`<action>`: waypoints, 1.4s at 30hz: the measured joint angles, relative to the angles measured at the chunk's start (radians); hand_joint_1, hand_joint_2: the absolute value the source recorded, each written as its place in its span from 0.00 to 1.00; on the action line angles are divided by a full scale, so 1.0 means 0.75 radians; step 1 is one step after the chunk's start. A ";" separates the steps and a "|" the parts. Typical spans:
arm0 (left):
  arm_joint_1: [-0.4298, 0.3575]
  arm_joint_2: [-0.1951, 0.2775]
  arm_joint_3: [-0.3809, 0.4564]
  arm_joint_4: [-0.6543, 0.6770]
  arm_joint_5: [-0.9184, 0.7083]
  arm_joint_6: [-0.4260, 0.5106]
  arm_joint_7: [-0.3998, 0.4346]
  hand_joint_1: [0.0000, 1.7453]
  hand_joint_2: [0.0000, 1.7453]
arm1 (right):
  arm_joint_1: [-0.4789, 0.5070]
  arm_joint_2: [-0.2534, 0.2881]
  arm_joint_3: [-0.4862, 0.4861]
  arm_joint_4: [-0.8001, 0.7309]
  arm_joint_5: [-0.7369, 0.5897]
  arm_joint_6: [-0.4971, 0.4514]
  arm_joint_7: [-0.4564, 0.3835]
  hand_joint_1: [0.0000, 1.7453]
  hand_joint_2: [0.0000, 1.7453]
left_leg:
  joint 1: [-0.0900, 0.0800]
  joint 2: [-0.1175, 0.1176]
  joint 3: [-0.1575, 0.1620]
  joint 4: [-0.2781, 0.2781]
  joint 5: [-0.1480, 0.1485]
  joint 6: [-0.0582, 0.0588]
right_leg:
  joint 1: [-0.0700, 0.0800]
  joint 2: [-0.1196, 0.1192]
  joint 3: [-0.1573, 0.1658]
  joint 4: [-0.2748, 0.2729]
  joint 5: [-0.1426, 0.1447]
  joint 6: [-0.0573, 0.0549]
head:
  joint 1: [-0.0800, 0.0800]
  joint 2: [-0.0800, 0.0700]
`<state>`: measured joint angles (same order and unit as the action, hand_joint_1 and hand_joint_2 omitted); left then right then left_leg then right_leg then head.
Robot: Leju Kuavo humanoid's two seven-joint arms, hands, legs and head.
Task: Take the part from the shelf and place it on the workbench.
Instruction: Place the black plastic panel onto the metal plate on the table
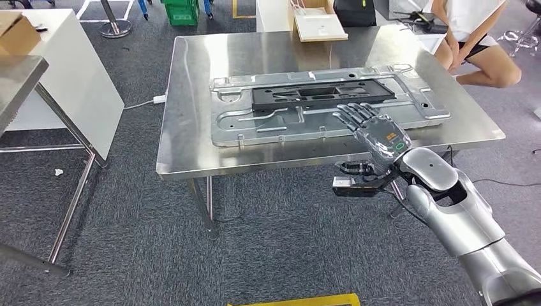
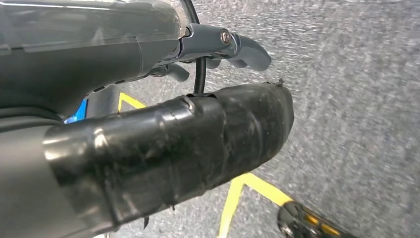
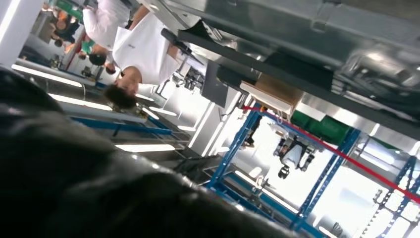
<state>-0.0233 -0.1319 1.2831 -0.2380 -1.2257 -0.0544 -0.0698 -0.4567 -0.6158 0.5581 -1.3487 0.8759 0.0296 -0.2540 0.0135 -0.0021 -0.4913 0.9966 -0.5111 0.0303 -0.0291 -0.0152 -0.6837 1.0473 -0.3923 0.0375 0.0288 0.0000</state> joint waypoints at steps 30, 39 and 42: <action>-0.002 -0.002 0.007 -0.008 -0.028 0.007 0.003 0.00 0.00 | 0.001 -0.002 -0.008 0.002 0.005 0.003 0.007 0.00 0.00 | -0.006 0.003 0.021 -0.009 -0.014 0.000 | 0.008 -0.001 -0.015 -0.022 0.042 -0.010 | -0.002 0.000; -0.001 -0.002 0.009 -0.008 -0.042 0.007 0.002 0.00 0.00 | 0.001 -0.002 -0.008 0.013 0.008 0.007 0.001 0.00 0.00 | -0.019 0.011 -0.178 0.024 0.127 0.019 | 0.013 0.008 0.099 0.203 -0.121 -0.014 | -0.002 0.000; -0.002 -0.004 0.010 -0.008 -0.046 0.007 0.001 0.00 0.00 | -0.011 -0.002 -0.008 0.014 0.008 0.006 -0.002 0.00 0.00 | -0.021 0.009 -0.200 0.034 0.156 -0.002 | 0.028 0.010 0.257 -0.031 -0.184 -0.036 | -0.002 0.000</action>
<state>-0.0249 -0.1348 1.2907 -0.2438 -1.2604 -0.0493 -0.0691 -0.4647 -0.6176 0.5524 -1.3383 0.8819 0.0344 -0.2557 -0.0020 0.0049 -0.6413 1.0224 -0.3937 0.0291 -0.0083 -0.0080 -0.4912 1.0240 -0.5300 0.0103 0.0277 0.0000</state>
